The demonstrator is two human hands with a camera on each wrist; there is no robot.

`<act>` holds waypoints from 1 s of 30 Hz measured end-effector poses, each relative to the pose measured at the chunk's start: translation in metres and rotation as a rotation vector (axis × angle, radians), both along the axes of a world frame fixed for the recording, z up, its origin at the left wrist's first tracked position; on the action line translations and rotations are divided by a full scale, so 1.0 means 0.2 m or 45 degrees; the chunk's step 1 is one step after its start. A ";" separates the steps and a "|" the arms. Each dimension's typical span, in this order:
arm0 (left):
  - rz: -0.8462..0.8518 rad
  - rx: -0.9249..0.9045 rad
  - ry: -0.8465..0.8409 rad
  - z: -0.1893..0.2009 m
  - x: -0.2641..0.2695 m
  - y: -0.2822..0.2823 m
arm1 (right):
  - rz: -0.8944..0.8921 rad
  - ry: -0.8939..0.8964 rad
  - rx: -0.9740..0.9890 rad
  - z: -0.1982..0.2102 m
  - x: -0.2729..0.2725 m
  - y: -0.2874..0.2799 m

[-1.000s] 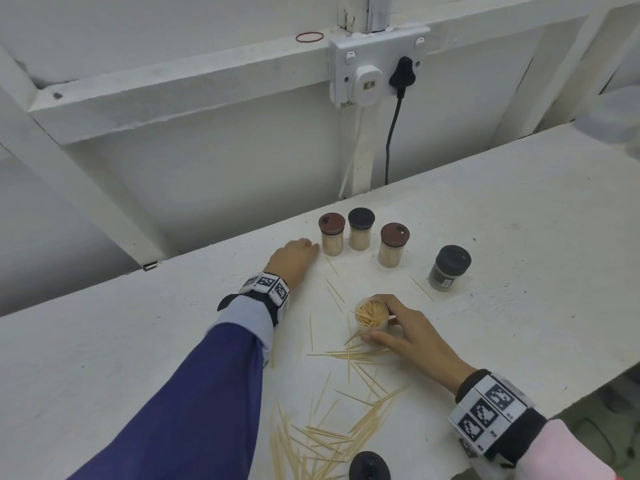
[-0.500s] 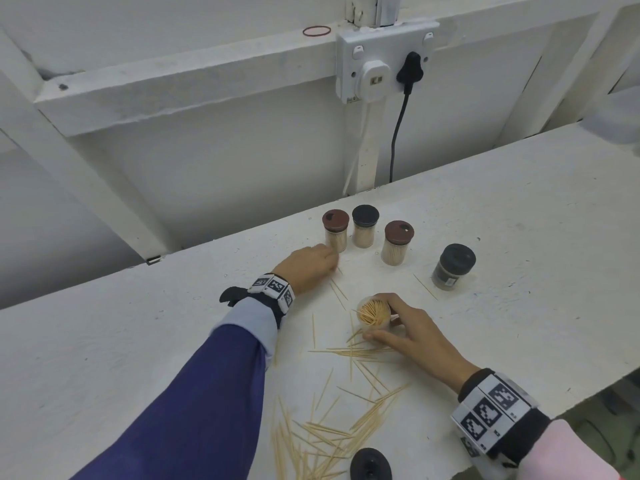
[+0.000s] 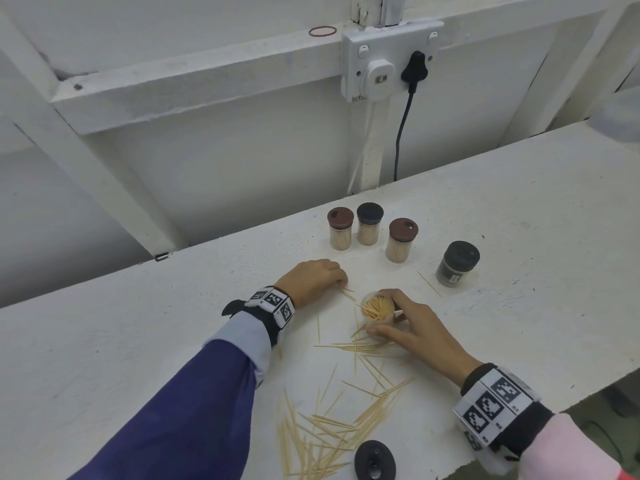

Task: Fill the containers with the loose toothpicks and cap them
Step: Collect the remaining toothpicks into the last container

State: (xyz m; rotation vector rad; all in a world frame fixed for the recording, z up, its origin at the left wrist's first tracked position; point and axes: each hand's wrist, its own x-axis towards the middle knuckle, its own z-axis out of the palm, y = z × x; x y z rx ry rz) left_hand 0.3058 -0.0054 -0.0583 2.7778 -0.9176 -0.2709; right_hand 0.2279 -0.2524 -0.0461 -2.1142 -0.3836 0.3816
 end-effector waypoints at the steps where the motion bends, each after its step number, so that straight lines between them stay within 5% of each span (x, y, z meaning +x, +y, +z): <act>1: 0.001 0.006 0.025 0.01 -0.01 0.00 | -0.006 -0.005 0.001 0.00 0.00 0.00; 7: -0.002 0.172 -0.059 0.02 -0.09 -0.01 | -0.012 -0.024 -0.020 0.01 -0.01 0.00; 17: 0.339 0.238 0.060 0.07 -0.13 -0.10 | 0.009 -0.066 -0.058 -0.01 0.00 0.00; 30: 0.206 0.420 0.001 0.08 -0.20 -0.12 | 0.007 -0.086 -0.096 0.01 -0.01 0.01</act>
